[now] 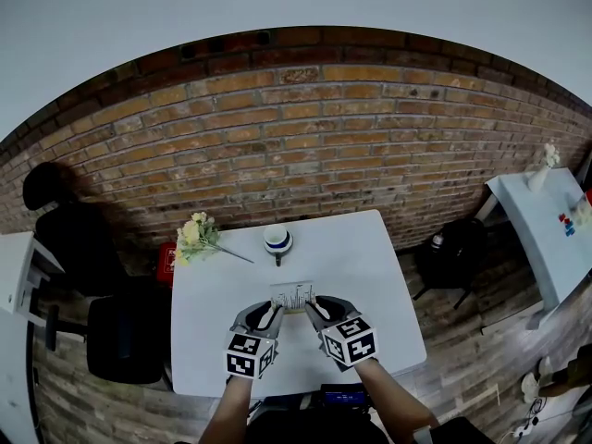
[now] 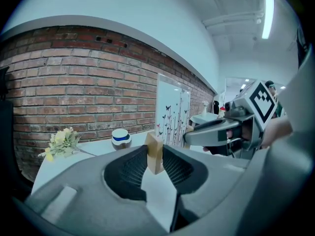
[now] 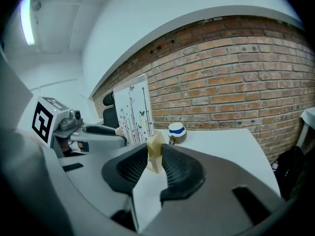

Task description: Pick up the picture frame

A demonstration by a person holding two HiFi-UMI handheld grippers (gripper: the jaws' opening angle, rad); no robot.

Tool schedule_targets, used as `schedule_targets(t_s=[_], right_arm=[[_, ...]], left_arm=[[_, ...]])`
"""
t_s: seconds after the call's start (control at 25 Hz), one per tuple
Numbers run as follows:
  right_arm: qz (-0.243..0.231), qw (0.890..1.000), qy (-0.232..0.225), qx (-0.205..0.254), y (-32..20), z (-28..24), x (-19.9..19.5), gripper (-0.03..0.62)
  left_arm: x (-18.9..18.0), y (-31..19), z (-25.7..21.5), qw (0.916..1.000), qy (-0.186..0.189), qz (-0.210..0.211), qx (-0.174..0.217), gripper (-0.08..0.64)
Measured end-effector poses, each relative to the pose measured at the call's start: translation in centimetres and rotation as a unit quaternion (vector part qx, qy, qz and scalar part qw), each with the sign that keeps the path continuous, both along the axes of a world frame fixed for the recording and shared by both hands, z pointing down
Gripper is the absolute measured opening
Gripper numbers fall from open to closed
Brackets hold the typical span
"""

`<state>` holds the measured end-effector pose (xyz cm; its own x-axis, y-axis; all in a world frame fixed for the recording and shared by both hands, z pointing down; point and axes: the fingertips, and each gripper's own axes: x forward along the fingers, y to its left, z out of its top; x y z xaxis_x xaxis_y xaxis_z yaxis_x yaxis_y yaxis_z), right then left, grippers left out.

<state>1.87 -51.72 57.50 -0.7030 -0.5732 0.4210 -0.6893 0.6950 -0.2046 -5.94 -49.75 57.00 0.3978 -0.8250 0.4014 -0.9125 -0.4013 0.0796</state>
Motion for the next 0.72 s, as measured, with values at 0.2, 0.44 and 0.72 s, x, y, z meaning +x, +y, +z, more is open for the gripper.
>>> schedule_targets(t_s=[0.2,0.44,0.72], right_arm=[[-0.003,1.000,-0.007,-0.006,1.5,0.1,1.1,0.098],[-0.002,1.000,-0.006,-0.014,4.0,0.9,1.7,0.097],[0.015,1.000,-0.004,-0.018,7.0,1.0,2.3,0.095]], left_arm=[[1.1,1.5,-0.1,0.9999,-0.010,0.001,-0.001,0.104],[1.8,4.0,0.6,0.9999,-0.010,0.001,-0.010,0.103],[2.2,6.8,0.7,0.9998,-0.009,0.015,-0.010,0.103]])
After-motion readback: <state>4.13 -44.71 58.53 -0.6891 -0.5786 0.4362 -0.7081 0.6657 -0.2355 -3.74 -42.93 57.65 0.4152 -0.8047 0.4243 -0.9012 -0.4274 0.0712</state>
